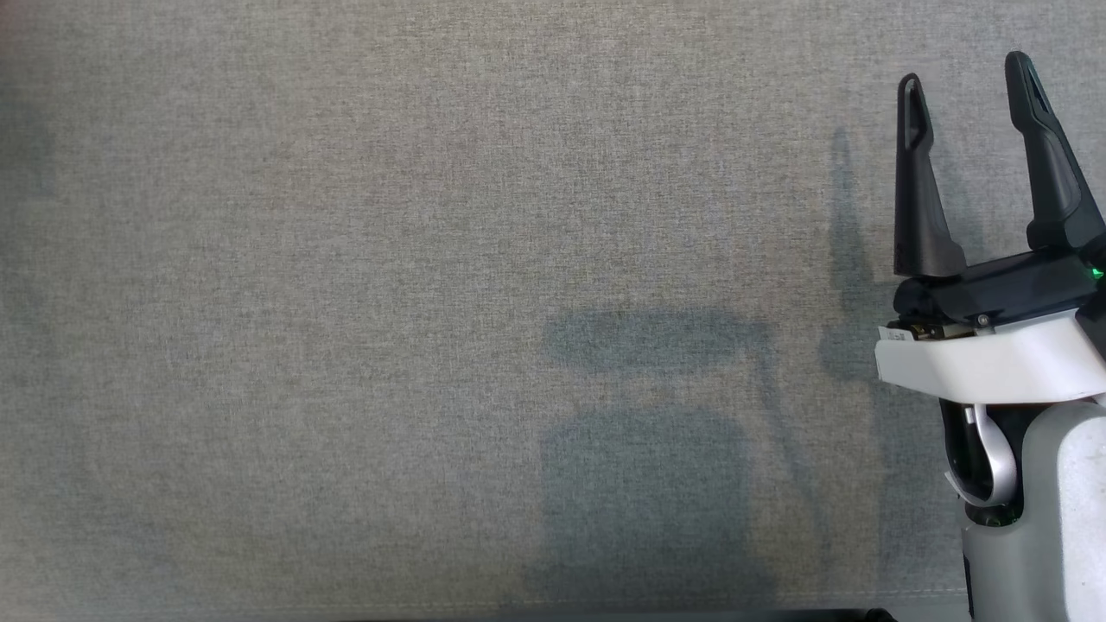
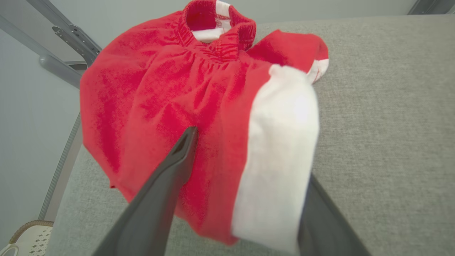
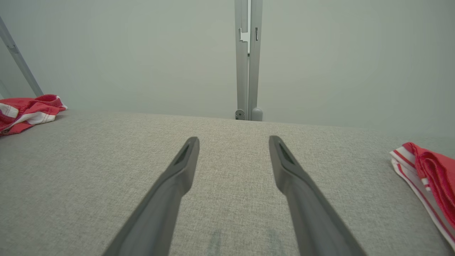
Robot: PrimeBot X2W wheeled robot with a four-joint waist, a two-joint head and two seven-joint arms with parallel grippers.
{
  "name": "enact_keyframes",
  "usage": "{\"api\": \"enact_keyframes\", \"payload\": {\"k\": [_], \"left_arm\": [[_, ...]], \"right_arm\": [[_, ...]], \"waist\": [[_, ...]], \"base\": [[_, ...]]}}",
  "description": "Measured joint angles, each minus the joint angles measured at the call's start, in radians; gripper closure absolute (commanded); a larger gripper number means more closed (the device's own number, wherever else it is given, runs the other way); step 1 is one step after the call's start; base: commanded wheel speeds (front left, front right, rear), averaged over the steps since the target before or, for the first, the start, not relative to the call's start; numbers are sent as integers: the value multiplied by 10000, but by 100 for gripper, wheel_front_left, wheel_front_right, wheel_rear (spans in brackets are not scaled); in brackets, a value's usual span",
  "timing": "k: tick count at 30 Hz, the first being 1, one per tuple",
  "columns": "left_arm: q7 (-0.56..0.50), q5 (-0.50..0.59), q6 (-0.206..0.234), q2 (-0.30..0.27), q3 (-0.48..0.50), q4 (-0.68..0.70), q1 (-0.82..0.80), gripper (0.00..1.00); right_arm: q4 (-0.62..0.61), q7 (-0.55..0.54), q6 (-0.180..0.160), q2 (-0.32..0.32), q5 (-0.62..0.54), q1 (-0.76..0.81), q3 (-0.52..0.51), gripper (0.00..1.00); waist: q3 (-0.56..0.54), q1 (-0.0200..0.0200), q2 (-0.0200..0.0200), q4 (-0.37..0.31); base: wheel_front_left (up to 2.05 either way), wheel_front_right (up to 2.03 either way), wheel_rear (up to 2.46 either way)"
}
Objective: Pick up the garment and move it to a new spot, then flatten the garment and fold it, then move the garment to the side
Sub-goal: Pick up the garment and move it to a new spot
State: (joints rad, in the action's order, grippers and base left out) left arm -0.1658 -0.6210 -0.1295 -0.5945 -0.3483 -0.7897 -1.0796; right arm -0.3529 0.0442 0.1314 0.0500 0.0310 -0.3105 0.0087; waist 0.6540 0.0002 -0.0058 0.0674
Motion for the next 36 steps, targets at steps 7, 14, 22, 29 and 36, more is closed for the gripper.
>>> {"api": "enact_keyframes", "payload": {"k": [7, 14, 22, 29, 36], "left_arm": [[656, 54, 19, 15, -184, -1009, -428, 100], [1463, 77, 19, 174, -370, -1595, -794, 100], [1866, 150, 6, -134, -869, -1626, -1150, 100], [1887, 201, 4, -575, -1578, -869, -1409, 100], [1595, 113, 2, -744, -2449, 554, -1517, 100]], "right_arm": [[-130, -75, 0, -2, -56, -1, 23, 0], [-71, 23, 0, 0, -69, -6, 19, 0], [558, 464, 0, -2, 270, -10, 58, 0], [1467, 991, 0, 0, 767, 49, 107, 0], [2289, 1404, 0, 2, 1149, 348, 61, 0]], "waist": [[43, 0, 0, 62], [-91, 0, 0, 70], [-658, -1, 0, -25], [-1529, -1, 0, -210], [-2639, -1, 0, -470]], "base": [[0, 0, 0], [0, 0, 0], [0, 0, 0], [0, 0, 0], [0, 0, 0]]}}
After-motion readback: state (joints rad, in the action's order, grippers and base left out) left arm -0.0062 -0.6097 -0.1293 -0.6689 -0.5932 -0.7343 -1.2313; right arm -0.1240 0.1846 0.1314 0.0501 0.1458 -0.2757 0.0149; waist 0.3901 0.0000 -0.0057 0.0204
